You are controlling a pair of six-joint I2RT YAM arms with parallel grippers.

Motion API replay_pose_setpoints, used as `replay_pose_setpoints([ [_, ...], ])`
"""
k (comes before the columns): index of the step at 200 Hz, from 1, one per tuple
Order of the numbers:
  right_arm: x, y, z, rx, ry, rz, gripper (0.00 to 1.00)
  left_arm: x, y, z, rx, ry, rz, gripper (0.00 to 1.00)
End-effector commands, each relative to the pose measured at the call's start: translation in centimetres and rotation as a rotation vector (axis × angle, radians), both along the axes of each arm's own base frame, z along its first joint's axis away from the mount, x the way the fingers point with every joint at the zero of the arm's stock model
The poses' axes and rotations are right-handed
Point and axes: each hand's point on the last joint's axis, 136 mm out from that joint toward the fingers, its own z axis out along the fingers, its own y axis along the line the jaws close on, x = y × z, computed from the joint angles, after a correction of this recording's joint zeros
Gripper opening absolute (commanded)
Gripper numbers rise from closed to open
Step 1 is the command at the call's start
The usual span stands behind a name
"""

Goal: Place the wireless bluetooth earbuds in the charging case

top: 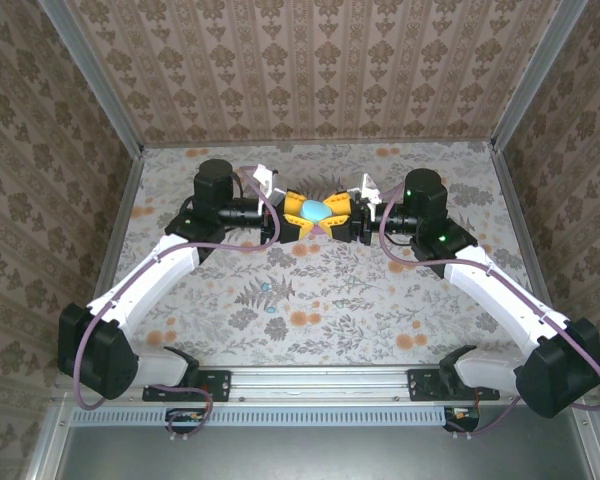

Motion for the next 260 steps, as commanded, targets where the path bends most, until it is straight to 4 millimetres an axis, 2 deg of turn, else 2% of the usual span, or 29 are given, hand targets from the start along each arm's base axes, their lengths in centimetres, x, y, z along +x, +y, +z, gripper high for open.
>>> replay_pose_setpoints([
  [1, 0.81, 0.04, 0.69, 0.002, -0.045, -0.041, 0.37, -0.99, -0.21, 1.34, -0.021, -0.024, -0.060, 0.45],
  [44, 0.98, 0.07, 0.70, 0.001, -0.042, -0.048, 0.38, -1.24, -0.32, 1.32, -0.015, -0.028, -0.071, 0.39],
  [71, 1.11, 0.00, 0.63, -0.003, -0.038, -0.057, 0.38, -1.26, -0.27, 1.29, -0.013, -0.033, -0.065, 0.39],
  [117, 0.77, 0.20, 1.05, 0.004, -0.040, -0.030, 0.37, -1.62, -0.28, 1.32, -0.015, -0.039, -0.080, 0.48],
  [176, 0.94, 0.29, 1.07, 0.007, -0.034, -0.034, 0.38, -1.58, -0.38, 1.27, -0.010, -0.043, -0.075, 0.50],
  [260, 0.97, 0.30, 0.81, -0.002, -0.043, -0.045, 0.38, -1.45, -0.61, 1.40, -0.014, -0.038, -0.073, 0.43],
])
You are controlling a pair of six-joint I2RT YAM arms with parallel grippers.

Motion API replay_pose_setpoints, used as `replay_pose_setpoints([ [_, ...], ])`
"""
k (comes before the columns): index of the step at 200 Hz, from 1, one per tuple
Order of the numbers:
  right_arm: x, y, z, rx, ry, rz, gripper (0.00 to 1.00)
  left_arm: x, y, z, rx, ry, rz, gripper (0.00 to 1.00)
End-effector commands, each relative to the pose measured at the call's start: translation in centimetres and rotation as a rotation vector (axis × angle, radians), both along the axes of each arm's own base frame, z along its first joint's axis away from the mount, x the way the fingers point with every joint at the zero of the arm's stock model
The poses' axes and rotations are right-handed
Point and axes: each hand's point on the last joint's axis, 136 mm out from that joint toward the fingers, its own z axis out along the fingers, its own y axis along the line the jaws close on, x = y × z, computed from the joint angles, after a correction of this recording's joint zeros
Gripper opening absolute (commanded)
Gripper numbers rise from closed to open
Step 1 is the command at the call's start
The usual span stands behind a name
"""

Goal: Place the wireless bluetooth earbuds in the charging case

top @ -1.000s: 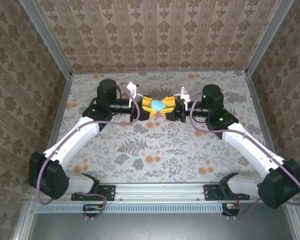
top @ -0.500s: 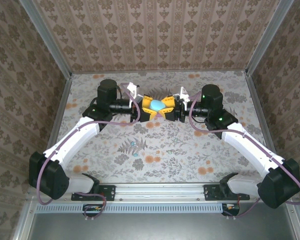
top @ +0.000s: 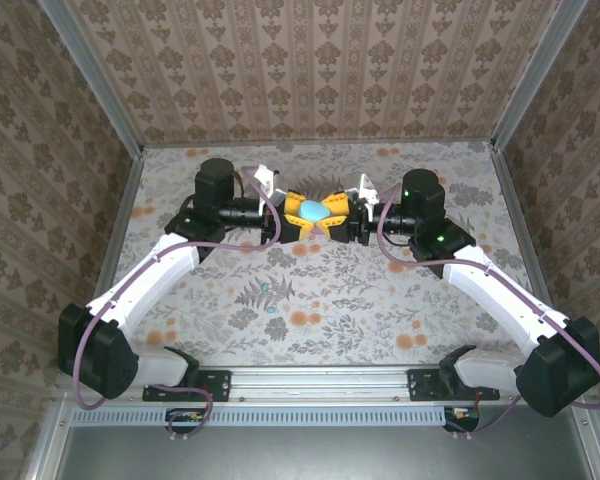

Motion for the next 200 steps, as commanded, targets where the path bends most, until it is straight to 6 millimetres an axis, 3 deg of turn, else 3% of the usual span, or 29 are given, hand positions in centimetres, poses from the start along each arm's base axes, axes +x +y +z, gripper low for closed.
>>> replay_pose_setpoints([
  [1, 0.8, 0.1, 0.9, 0.002, -0.044, -0.036, 0.38, -1.4, -0.6, 1.6, -0.031, -0.031, -0.077, 0.43],
  [60, 1.0, -0.1, 0.7, -0.001, -0.036, -0.052, 0.41, -1.6, -0.5, 1.7, -0.036, -0.043, -0.081, 0.36],
  [106, 1.6, -0.9, 1.2, 0.004, -0.040, -0.135, 0.58, -1.0, -0.4, 1.7, -0.044, -0.059, -0.028, 0.34],
  [135, 1.3, -1.7, 2.5, 0.051, -0.016, -0.179, 0.65, 0.8, -0.3, 2.0, -0.072, -0.061, 0.088, 0.32],
  [177, 2.5, -3.3, 4.3, 0.163, 0.262, -0.342, 0.69, 3.2, 0.2, 3.1, -0.175, -0.025, 0.266, 0.32],
  [200, 3.5, -4.0, 4.2, 0.210, 0.469, -0.435, 0.67, 3.8, 0.7, 3.5, -0.233, -0.034, 0.335, 0.32],
])
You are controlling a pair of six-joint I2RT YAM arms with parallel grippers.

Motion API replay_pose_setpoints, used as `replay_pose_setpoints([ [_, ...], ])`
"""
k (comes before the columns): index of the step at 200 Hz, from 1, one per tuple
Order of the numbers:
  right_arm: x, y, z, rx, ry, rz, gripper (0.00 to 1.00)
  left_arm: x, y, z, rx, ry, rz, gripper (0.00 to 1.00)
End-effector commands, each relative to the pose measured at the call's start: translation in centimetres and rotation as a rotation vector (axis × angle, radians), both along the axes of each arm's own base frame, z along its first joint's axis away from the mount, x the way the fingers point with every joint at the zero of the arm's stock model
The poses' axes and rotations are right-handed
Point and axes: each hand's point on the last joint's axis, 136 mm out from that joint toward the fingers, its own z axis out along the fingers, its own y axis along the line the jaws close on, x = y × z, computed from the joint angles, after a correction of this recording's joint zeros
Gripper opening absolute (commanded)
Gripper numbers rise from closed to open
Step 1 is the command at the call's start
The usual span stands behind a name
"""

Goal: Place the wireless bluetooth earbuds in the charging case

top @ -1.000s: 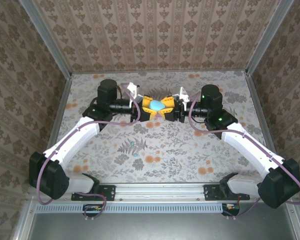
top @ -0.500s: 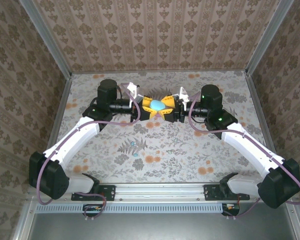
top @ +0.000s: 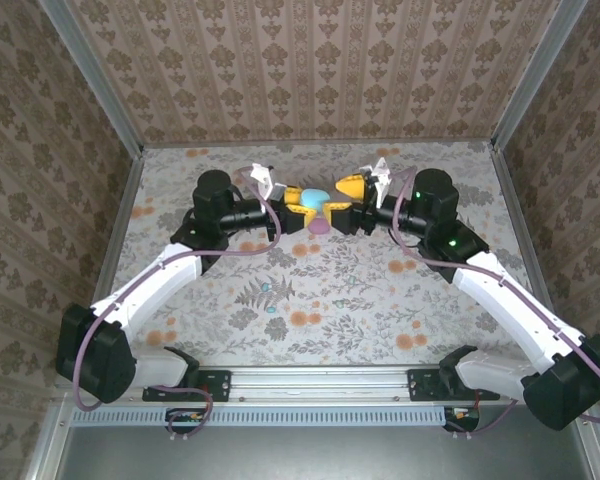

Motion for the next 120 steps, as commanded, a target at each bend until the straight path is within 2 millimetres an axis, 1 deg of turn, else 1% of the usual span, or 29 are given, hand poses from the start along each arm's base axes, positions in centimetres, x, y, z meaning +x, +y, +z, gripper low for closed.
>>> replay_pose_setpoints([
  [1, 1.1, -1.4, 1.1, 0.115, 0.242, -0.140, 0.67, 0.6, 0.9, 3.5, -0.134, -0.056, 0.105, 0.32],
  [26, 1.1, -0.8, 0.8, 0.167, 0.405, -0.128, 0.63, 0.7, 1.1, 3.8, -0.186, -0.060, 0.130, 0.31],
  [46, 0.7, -0.1, 0.7, 0.190, 0.473, -0.089, 0.62, 0.5, 1.2, 3.7, -0.218, -0.054, 0.133, 0.32],
  [66, 0.5, 0.5, 0.4, 0.183, 0.507, -0.072, 0.61, 0.0, 1.1, 3.8, -0.252, -0.059, 0.122, 0.32],
  [97, 0.2, 1.9, -0.3, 0.129, 0.539, -0.043, 0.60, -0.2, 1.0, 3.8, -0.286, -0.046, 0.112, 0.31],
  [120, 0.0, 2.4, -0.2, 0.109, 0.530, -0.021, 0.60, -0.4, 0.9, 3.8, -0.279, -0.053, 0.108, 0.31],
])
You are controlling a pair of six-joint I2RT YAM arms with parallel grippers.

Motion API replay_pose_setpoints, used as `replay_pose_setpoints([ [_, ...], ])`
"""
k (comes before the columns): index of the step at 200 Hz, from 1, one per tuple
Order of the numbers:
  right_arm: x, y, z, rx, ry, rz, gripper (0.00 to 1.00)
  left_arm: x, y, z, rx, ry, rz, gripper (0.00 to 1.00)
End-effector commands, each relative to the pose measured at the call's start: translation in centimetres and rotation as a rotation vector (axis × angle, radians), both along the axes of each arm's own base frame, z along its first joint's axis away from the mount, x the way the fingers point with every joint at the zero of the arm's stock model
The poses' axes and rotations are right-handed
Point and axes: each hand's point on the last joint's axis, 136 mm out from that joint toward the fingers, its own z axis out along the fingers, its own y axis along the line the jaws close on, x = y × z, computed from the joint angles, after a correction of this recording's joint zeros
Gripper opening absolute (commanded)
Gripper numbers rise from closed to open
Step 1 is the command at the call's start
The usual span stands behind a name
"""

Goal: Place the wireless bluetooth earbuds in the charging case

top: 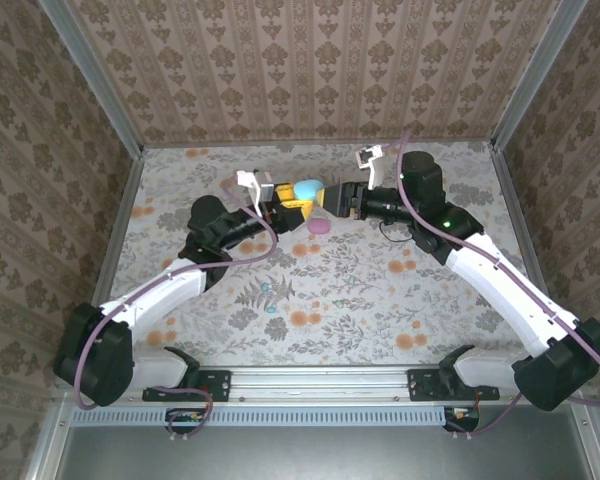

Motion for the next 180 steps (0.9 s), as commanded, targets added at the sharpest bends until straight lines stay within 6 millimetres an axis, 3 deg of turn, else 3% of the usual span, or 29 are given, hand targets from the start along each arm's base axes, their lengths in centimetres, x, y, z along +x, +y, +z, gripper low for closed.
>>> replay_pose_setpoints([
  [1, -0.8, 0.6, 1.1, 0.001, -0.001, 0.044, 0.60, -0.8, 0.3, 2.1, -0.061, -0.053, -0.006, 0.31],
  [57, -0.7, 0.5, 1.1, -0.019, -0.021, 0.040, 0.60, -1.1, 0.2, 2.2, -0.057, -0.050, -0.019, 0.31],
  [127, 1.0, -0.5, 0.5, -0.080, -0.052, -0.058, 0.59, -1.7, 0.1, 2.8, -0.060, -0.066, -0.041, 0.30],
  [180, 1.5, -0.4, 2.8, -0.024, -0.110, -0.077, 0.59, -2.1, -0.3, 2.4, -0.039, -0.069, -0.057, 0.30],
])
